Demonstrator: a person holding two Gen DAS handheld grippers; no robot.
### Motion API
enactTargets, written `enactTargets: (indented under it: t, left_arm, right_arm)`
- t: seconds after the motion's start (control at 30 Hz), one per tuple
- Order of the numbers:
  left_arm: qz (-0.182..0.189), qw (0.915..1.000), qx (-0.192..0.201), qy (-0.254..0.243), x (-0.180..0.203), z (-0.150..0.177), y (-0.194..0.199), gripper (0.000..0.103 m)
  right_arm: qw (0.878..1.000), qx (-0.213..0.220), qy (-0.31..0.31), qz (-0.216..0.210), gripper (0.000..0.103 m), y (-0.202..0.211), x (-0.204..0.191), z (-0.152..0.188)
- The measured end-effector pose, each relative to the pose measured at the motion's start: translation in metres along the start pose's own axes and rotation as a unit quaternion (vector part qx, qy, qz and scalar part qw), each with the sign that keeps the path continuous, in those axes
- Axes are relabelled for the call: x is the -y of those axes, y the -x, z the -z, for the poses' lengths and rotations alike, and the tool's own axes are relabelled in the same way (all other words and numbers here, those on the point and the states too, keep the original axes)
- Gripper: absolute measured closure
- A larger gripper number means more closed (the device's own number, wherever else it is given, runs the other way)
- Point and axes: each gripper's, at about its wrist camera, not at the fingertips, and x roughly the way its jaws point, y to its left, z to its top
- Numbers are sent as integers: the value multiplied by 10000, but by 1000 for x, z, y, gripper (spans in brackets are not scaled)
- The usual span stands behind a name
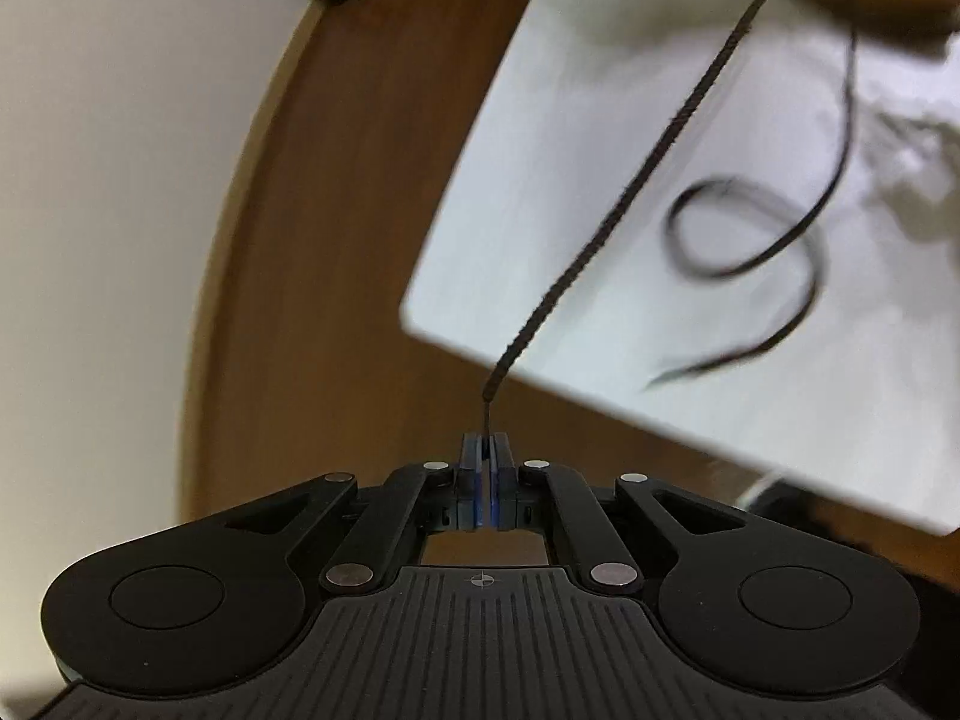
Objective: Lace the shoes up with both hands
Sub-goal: 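Pick up the loose lace end from the table with the left gripper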
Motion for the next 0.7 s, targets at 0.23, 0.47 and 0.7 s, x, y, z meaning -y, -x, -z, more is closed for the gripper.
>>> enactTargets:
  t: [0.23,0.47,0.7]
  left_arm:
    - [-104,9998,-96,-168,-33,27,-38,101]
    - [844,9929,650,534,-48,30,-50,91]
    - [1217,9851,913,799,-51,46,-47,87]
  right_arm:
    - [9831,-1004,1532,55,84,-79,-81,70]
    - [9135,-1731,3669,287,72,-135,-129,130]
    - [7731,-2163,5918,723,75,-154,-159,190]
